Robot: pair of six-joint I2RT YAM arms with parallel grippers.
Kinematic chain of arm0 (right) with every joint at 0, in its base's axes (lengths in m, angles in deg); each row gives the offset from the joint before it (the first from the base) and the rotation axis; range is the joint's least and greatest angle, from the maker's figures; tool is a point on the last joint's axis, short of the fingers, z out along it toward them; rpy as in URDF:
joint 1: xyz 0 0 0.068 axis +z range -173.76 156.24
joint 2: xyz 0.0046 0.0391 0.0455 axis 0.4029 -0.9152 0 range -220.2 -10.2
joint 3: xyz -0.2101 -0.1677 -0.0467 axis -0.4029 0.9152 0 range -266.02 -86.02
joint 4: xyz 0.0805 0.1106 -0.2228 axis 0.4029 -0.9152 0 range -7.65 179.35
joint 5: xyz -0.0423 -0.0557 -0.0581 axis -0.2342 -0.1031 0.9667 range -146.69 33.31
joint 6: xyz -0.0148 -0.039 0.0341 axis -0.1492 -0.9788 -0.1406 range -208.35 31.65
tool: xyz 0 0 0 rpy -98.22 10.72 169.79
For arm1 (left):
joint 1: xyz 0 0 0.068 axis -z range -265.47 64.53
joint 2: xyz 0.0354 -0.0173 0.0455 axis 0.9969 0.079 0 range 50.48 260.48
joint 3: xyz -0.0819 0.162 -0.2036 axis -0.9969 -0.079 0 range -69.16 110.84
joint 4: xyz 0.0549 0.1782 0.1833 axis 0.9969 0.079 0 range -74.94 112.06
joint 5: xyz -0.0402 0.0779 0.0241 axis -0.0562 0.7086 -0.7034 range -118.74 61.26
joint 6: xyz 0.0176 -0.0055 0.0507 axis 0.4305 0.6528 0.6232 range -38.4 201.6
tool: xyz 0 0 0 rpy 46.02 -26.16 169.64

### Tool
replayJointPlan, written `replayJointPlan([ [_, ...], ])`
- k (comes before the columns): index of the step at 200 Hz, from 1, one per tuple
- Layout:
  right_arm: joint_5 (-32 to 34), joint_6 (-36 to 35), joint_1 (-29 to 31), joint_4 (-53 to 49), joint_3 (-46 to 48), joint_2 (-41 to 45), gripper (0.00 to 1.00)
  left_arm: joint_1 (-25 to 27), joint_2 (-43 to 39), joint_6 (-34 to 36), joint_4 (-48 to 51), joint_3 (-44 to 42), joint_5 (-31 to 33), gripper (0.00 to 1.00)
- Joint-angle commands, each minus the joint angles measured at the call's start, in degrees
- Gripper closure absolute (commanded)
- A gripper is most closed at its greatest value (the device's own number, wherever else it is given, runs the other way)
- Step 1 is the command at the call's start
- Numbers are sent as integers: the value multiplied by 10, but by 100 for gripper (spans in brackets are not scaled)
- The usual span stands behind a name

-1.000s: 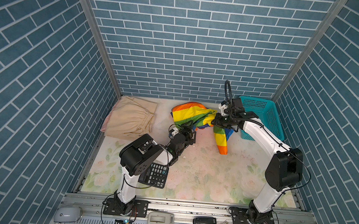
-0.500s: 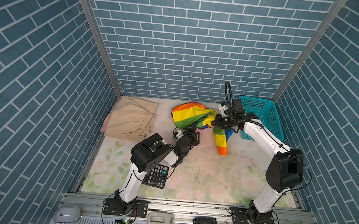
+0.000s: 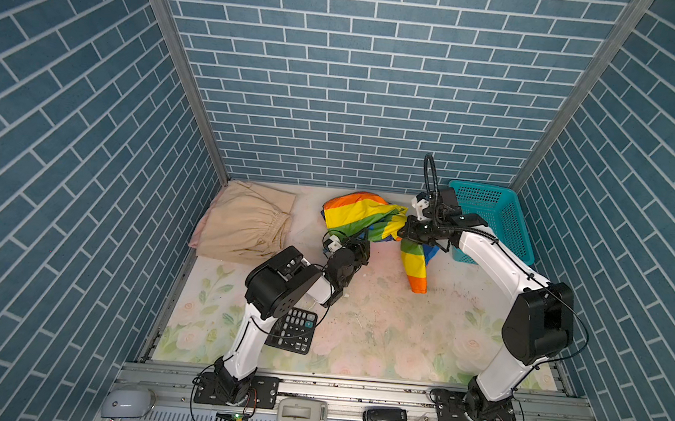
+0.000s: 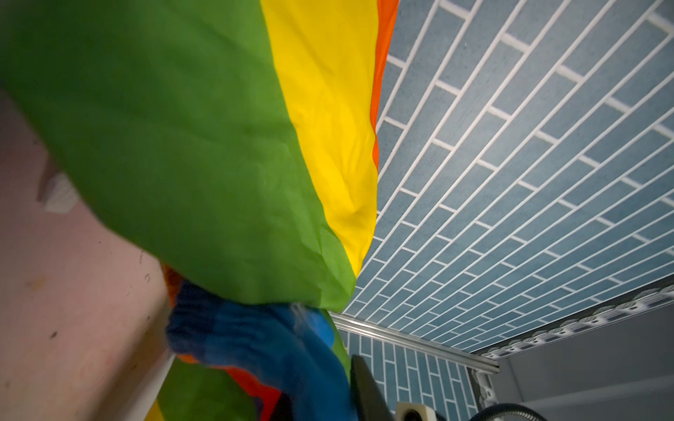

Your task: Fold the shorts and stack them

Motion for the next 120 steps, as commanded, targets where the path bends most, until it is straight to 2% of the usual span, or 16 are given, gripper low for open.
replayJointPlan([
  [1,3,-25,-14,-3,-6,26,100,-31,-30,52,12,-15,-58,100],
  [25,-5,-46,-28,-8,-7,20,100,-85,-77,85,103,7,-183,100],
  [35,-11,-63,-30,-22,-14,16,87,-110,-88,96,151,31,-249,100],
  [54,-13,-75,-31,-24,6,36,54,-154,-107,132,250,82,-353,100],
  [66,-15,-76,-31,-19,35,59,41,-175,-118,170,323,118,-409,100],
  [92,-13,-73,-31,-8,121,114,25,-194,-143,275,481,185,-479,100],
  [120,-16,-32,-30,38,233,169,14,-201,-169,391,643,254,-497,100],
])
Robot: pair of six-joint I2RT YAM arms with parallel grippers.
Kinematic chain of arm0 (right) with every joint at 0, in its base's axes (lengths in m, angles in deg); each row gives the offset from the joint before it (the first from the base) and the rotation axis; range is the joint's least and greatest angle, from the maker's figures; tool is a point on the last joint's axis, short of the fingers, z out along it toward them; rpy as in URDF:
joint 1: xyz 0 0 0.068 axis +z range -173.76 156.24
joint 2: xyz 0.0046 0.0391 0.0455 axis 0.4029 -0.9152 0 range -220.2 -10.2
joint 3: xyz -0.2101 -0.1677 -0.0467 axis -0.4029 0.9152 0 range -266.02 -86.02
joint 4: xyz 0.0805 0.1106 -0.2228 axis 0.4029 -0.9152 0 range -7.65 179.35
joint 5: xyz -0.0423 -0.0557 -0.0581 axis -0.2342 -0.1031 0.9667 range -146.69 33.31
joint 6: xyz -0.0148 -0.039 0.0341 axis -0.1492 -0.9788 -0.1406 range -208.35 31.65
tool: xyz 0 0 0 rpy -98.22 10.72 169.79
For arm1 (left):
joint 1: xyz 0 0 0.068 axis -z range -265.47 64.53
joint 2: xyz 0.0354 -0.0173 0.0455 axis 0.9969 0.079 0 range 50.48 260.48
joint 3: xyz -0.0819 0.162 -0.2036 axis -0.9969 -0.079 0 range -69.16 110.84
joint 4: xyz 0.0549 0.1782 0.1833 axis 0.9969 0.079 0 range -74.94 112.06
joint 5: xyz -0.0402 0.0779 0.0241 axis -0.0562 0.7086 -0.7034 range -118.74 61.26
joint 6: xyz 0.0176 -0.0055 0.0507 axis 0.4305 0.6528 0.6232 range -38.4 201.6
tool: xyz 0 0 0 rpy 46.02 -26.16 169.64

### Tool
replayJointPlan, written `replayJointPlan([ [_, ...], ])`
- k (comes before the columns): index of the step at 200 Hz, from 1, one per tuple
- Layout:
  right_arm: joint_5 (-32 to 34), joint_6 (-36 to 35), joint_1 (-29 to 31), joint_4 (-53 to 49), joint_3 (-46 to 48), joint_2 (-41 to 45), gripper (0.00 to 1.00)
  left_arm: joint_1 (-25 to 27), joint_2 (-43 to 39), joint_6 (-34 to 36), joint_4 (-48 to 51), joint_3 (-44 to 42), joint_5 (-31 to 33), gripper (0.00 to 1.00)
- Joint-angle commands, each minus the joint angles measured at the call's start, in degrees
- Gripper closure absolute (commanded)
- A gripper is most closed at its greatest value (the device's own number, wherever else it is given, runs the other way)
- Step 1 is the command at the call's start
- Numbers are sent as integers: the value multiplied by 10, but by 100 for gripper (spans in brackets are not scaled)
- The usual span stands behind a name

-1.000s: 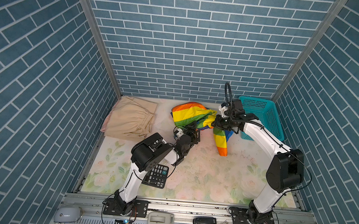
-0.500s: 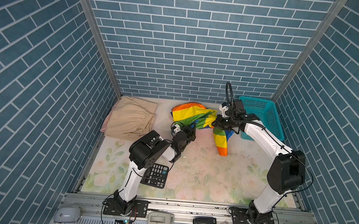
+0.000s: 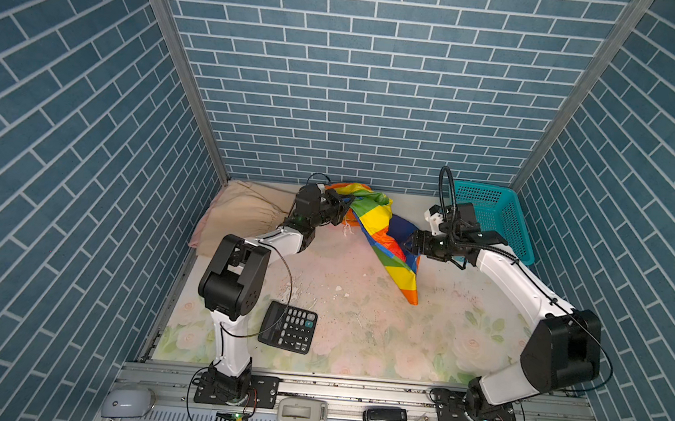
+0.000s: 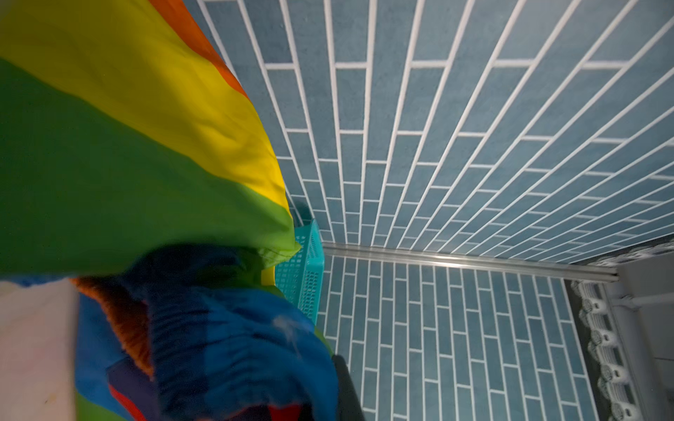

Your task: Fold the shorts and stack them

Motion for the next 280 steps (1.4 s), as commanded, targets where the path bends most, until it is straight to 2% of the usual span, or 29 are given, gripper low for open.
replayJointPlan([
  [1,-2,25,1,29,76,40,14,0,-35,143,196,54,-69,100],
  [11,-5,50,1,42,110,57,12,-2,-42,174,243,77,-68,100],
  [24,-6,117,2,81,165,94,8,-6,-46,200,286,101,-68,100],
  [41,-9,217,10,156,243,139,3,-10,-40,209,307,120,-82,100],
  [55,7,265,29,192,280,159,2,-17,-40,214,315,126,-84,100],
  [70,31,268,60,207,297,161,2,-25,-43,218,324,131,-82,100],
  [97,74,200,120,151,262,107,2,-34,-43,218,333,143,-89,100],
  [111,65,219,128,171,277,100,2,-36,-43,218,336,146,-93,100],
  [121,60,259,131,202,301,110,2,-38,-47,238,343,145,-92,100],
  [149,60,369,138,261,357,143,2,-49,-65,234,332,125,-75,100],
  [168,79,494,145,328,405,176,1,-54,-69,206,300,108,-64,100],
  [185,125,607,167,389,444,201,1,-54,-66,189,275,107,-61,100],
  [212,215,732,225,419,458,215,2,-54,-67,175,254,100,-55,100],
  [233,262,815,275,459,457,182,2,-53,-72,169,241,87,-50,100],
  [253,270,869,307,475,441,125,2,-52,-74,163,230,79,-51,100],
  [280,293,964,353,593,451,17,1,-52,-78,162,225,73,-55,100],
])
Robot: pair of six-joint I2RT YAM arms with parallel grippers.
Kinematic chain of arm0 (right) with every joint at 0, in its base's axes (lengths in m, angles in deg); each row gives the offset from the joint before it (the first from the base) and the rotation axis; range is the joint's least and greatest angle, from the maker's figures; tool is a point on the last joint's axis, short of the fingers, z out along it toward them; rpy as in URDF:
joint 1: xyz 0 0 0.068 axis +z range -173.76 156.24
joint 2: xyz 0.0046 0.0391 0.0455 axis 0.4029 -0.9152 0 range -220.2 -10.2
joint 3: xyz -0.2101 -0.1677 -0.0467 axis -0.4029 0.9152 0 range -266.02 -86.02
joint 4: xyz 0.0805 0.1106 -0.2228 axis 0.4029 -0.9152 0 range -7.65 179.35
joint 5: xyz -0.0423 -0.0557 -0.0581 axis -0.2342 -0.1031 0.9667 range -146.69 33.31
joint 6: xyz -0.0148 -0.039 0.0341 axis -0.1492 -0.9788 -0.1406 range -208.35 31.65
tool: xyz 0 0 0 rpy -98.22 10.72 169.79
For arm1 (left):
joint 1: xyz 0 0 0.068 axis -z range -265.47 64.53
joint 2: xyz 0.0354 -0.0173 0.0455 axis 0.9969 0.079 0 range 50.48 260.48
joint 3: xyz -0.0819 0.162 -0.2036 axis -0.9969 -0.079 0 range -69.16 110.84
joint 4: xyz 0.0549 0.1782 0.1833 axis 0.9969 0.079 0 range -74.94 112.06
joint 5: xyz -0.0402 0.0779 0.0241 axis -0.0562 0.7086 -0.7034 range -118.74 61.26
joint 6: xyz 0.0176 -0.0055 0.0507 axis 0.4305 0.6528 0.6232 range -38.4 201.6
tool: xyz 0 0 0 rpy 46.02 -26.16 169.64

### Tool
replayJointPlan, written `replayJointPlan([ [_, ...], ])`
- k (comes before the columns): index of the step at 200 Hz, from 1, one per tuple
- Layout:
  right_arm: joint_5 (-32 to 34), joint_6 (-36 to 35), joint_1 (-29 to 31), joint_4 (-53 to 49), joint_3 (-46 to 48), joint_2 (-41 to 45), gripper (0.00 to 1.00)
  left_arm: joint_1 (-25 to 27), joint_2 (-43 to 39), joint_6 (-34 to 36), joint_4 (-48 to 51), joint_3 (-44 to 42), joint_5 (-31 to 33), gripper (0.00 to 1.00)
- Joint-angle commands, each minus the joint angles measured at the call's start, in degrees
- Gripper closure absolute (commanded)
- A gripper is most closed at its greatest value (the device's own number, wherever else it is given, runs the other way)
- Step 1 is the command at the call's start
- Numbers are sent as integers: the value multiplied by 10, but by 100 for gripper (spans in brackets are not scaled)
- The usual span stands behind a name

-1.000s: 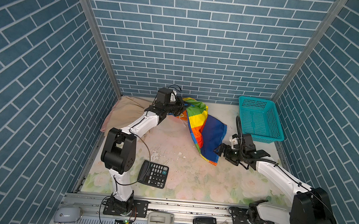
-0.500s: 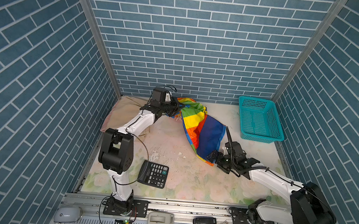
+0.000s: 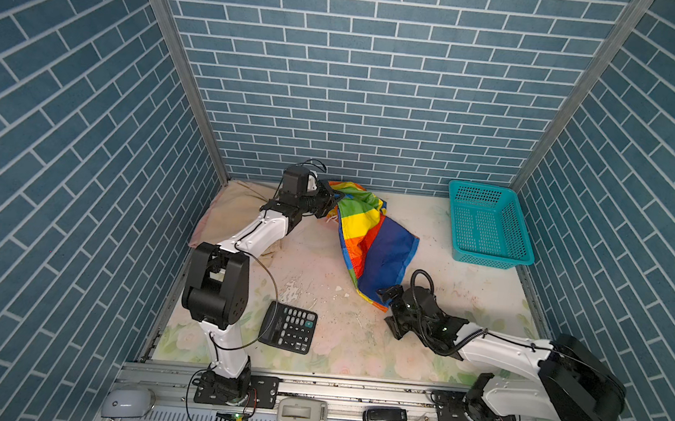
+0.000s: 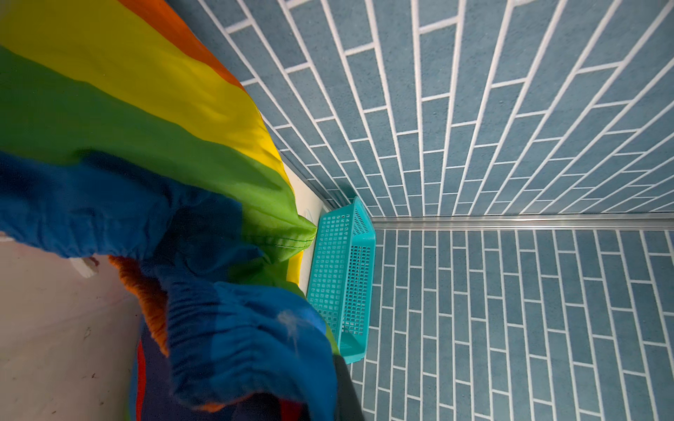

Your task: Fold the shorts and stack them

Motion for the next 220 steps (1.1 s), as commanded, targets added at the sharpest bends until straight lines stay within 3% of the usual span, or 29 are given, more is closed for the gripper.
replayJointPlan([
  [1,49,145,29,107,2,-78,1,-2,-25,-2,-32,-8,2,100],
  [17,45,174,43,192,-6,-149,2,-2,-26,-2,-34,-10,1,100],
  [38,57,199,55,223,-12,-198,2,-2,-30,-3,-36,-15,-2,100],
  [76,128,209,55,185,7,-191,9,-2,-42,-6,-44,-28,-2,100],
  [94,170,208,51,167,16,-184,22,-2,-49,-15,-58,-41,-2,100],
  [105,183,208,45,161,18,-188,23,0,-55,-22,-67,-51,-2,100],
  [129,203,207,28,201,19,-217,23,3,-73,-23,-69,-67,2,100],
  [153,207,207,19,246,16,-249,31,4,-88,-23,-69,-81,4,100],
  [178,217,207,12,259,22,-260,53,4,-99,-24,-71,-95,4,100],
  [209,217,177,-14,279,44,-255,99,2,-110,-22,-71,-110,5,100],
  [220,210,145,-30,290,54,-243,100,1,-112,-16,-64,-112,4,100],
])
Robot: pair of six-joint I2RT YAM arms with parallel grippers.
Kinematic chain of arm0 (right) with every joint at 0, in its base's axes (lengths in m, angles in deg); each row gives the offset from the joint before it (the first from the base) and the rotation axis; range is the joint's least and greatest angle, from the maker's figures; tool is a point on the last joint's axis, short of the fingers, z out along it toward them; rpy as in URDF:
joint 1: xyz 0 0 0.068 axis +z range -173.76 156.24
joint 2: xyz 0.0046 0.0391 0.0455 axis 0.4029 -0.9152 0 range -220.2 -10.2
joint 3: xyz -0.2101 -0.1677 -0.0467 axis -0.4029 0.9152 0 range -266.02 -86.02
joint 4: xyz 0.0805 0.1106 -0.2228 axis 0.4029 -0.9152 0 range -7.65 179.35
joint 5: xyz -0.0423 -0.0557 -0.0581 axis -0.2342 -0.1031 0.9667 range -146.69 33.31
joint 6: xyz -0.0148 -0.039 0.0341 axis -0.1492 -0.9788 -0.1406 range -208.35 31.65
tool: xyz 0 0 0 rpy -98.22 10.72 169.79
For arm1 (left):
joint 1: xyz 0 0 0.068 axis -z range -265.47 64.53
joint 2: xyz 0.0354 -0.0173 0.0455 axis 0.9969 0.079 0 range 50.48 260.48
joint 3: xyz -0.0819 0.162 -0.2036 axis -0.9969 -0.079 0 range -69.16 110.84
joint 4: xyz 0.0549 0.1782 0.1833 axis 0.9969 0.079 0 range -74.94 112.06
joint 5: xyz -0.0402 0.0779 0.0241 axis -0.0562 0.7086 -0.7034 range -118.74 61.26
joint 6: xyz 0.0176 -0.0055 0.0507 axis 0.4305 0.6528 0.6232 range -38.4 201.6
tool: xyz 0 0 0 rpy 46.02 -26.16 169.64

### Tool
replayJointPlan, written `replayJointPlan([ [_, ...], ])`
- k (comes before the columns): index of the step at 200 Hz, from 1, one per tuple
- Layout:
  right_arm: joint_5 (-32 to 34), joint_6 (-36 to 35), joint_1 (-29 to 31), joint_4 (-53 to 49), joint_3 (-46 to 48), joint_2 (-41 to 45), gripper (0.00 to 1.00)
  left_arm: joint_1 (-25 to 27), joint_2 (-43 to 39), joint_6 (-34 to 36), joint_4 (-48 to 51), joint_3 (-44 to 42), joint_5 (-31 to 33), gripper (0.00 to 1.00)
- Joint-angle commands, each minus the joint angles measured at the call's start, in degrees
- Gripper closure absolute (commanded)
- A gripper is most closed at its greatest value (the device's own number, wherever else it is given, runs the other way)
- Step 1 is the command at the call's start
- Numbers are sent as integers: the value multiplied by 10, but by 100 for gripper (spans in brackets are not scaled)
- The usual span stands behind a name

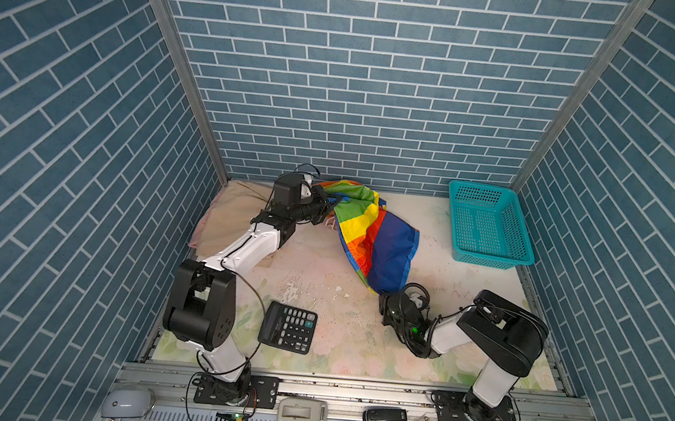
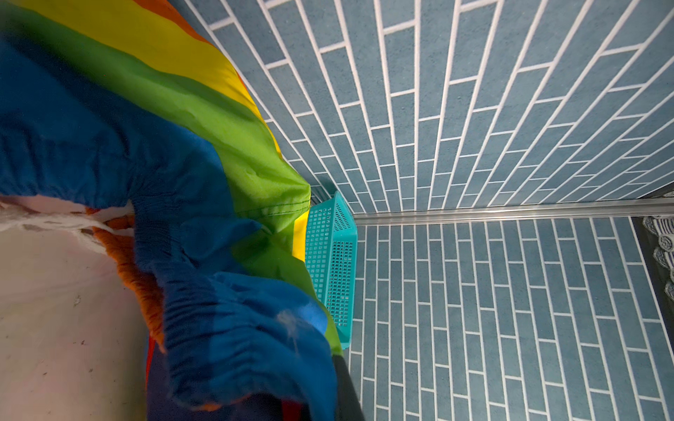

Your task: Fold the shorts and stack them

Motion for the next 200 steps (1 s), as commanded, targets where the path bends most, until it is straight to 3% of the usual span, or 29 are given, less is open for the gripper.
replayJointPlan([
  [1,10,0,-31,-51,32,-3,100,-2,-18,11,-10,-8,0,100],
  [32,-63,-142,-122,-156,5,96,100,-6,-7,28,22,9,-20,100],
  [71,-160,-362,-230,-374,-159,204,100,-8,3,78,105,61,-30,100],
  [110,-290,-506,-317,-502,-369,166,100,-20,41,174,261,202,-43,100],
  [138,-355,-593,-369,-570,-515,145,100,-47,67,273,417,354,2,100],
  [167,-382,-717,-407,-700,-714,127,100,-88,90,316,529,500,42,100],
  [200,-381,-846,-419,-843,-941,142,100,-87,57,312,524,608,38,100],
])
